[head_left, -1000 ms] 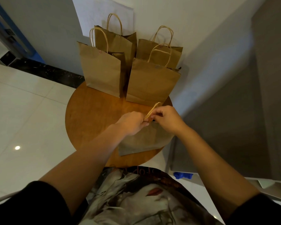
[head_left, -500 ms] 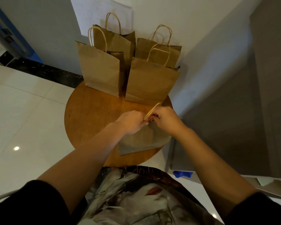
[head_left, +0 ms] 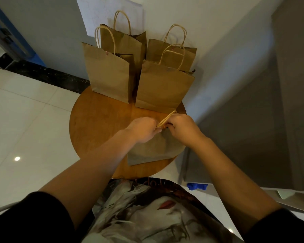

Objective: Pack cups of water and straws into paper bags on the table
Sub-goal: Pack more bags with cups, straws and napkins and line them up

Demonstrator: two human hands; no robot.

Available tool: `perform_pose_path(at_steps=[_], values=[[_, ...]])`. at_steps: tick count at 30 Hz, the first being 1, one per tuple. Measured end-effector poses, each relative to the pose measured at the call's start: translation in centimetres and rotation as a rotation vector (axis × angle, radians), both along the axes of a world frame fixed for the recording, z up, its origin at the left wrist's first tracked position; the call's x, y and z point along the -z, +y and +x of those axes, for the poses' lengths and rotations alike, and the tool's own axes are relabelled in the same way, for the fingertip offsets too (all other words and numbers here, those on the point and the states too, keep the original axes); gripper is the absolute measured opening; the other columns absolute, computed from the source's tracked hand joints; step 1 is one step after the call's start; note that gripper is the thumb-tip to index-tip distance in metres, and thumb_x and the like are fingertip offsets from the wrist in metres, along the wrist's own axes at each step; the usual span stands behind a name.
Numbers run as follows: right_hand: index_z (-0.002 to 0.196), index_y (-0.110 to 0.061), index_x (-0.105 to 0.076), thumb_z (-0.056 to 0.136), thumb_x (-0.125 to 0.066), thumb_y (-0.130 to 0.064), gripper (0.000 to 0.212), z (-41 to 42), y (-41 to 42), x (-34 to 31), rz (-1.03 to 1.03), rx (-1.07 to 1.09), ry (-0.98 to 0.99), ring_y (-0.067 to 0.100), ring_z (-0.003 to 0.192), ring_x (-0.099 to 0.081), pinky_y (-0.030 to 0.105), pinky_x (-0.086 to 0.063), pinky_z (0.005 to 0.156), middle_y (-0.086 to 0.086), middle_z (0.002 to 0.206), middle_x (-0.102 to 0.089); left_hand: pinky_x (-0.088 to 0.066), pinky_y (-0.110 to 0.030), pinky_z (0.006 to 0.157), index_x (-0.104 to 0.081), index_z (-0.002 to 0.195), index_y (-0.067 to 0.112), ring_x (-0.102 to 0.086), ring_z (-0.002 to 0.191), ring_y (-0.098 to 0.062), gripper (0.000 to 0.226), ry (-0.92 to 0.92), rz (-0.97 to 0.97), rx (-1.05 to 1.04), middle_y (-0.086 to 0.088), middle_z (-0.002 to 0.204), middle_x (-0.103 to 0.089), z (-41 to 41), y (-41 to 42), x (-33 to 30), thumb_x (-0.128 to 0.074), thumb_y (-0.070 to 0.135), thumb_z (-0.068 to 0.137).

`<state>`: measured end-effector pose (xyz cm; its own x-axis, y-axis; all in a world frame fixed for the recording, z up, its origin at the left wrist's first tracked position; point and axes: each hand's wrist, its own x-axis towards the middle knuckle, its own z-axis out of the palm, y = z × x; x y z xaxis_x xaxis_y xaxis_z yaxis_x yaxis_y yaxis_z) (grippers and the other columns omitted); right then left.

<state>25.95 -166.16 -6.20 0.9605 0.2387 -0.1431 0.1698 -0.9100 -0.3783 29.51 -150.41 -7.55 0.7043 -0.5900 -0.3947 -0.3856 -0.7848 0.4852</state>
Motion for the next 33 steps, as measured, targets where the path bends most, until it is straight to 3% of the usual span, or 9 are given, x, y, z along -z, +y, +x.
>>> perform_pose_path(at_steps=[10, 14, 18, 20, 23, 25, 27, 29, 33], values=[[0.109, -0.013, -0.063, 0.096, -0.048, -0.018, 0.021, -1.4, 0.7, 0.6, -0.025, -0.013, -0.04, 0.023, 0.093, -0.054, 0.028, -0.041, 0.07, 0.007, 0.11, -0.058, -0.04, -0.031, 0.068, -0.059, 0.102, 0.017, -0.057, 0.084, -0.021, 0.024, -0.028, -0.024, -0.015, -0.001, 0.085, -0.056, -0.1, 0.0, 0.4, -0.042, 0.034, 0.099], [0.104, -0.011, -0.059, 0.098, -0.043, -0.022, 0.021, -1.7, 0.9, 1.2, 0.172, 0.174, 0.089, 0.018, 0.087, -0.053, 0.035, -0.045, 0.074, 0.005, 0.1, -0.059, -0.047, -0.038, 0.076, -0.06, 0.105, 0.015, -0.058, 0.088, -0.023, 0.026, -0.028, -0.016, -0.022, -0.006, 0.093, -0.061, -0.1, 0.1, 0.2, -0.042, 0.033, 0.099], [0.1, -0.008, -0.054, 0.097, -0.047, -0.027, 0.021, -2.7, 1.4, 1.9, 0.251, 0.249, 0.09, 0.015, 0.074, -0.047, 0.027, -0.035, 0.059, -0.006, 0.079, -0.046, -0.044, -0.035, 0.072, -0.058, 0.095, 0.016, -0.053, 0.079, -0.021, 0.023, -0.024, -0.025, -0.046, -0.001, 0.081, -0.053, -0.1, 0.4, 0.3, -0.042, 0.032, 0.099], [0.104, -0.01, -0.054, 0.096, -0.049, -0.03, 0.023, -2.5, 1.2, 1.9, 0.194, 0.19, 0.089, 0.013, 0.072, -0.044, 0.022, -0.032, 0.055, -0.009, 0.078, -0.039, -0.041, -0.033, 0.069, -0.051, 0.09, 0.02, -0.051, 0.076, -0.019, 0.017, -0.029, -0.038, -0.044, 0.003, 0.074, -0.048, -0.3, 0.5, 0.5, -0.041, 0.03, 0.1], [0.117, -0.02, -0.056, 0.094, -0.053, -0.027, 0.024, -1.7, 0.5, 1.2, -0.04, 0.061, 0.025, 0.017, 0.081, -0.048, 0.024, -0.038, 0.063, -0.003, 0.098, -0.041, -0.044, -0.033, 0.071, -0.058, 0.098, 0.018, -0.054, 0.08, -0.019, 0.021, -0.061, -0.046, -0.021, 0.003, 0.08, -0.051, -0.1, 0.9, 0.1, -0.04, 0.029, 0.1], [0.101, -0.022, -0.054, 0.093, -0.054, -0.025, 0.008, -0.9, 0.5, 0.5, -0.061, 0.109, 0.001, 0.02, 0.081, -0.052, 0.026, -0.037, 0.061, 0.001, 0.099, -0.047, -0.044, -0.033, 0.071, -0.06, 0.107, 0.016, -0.051, 0.08, -0.017, 0.026, -0.094, -0.028, 0.005, 0.003, 0.084, -0.049, 0.3, 1.5, -0.2, -0.04, 0.029, 0.1], [0.08, -0.026, -0.04, 0.093, -0.053, -0.023, 0.018, 0.1, 1.3, 0.3, 0.093, 0.25, 0.073, 0.019, 0.072, -0.052, 0.03, -0.035, 0.054, -0.002, 0.083, -0.05, -0.041, -0.031, 0.068, -0.059, 0.106, 0.015, -0.046, 0.077, -0.014, 0.024, -0.134, -0.014, 0.011, 0.008, 0.076, -0.041, 0.7, 2.4, -0.4, -0.04, 0.029, 0.1], [0.076, -0.025, -0.035, 0.093, -0.051, -0.023, 0.023, 1.0, 2.3, 0.5, 0.185, 0.293, 0.114, 0.021, 0.07, -0.051, 0.036, -0.038, 0.056, 0.0, 0.078, -0.049, -0.036, -0.028, 0.065, -0.059, 0.102, 0.016, -0.046, 0.075, -0.014, 0.022, -0.166, 0.005, 0.006, 0.01, 0.072, -0.035, 1.0, 3.5, -0.3, -0.041, 0.028, 0.1], [0.079, -0.025, -0.047, 0.093, -0.053, -0.022, 0.016, 3.5, 6.4, 0.2, -0.077, 0.04, -0.026, 0.02, 0.083, -0.044, 0.032, -0.035, 0.057, -0.001, 0.092, -0.038, -0.04, -0.026, 0.067, -0.062, 0.103, 0.019, -0.046, 0.075, -0.011, 0.019, -0.22, 0.009, -0.064, 0.009, 0.078, -0.042, 3.1, 7.6, -0.6, -0.045, 0.026, 0.098]])
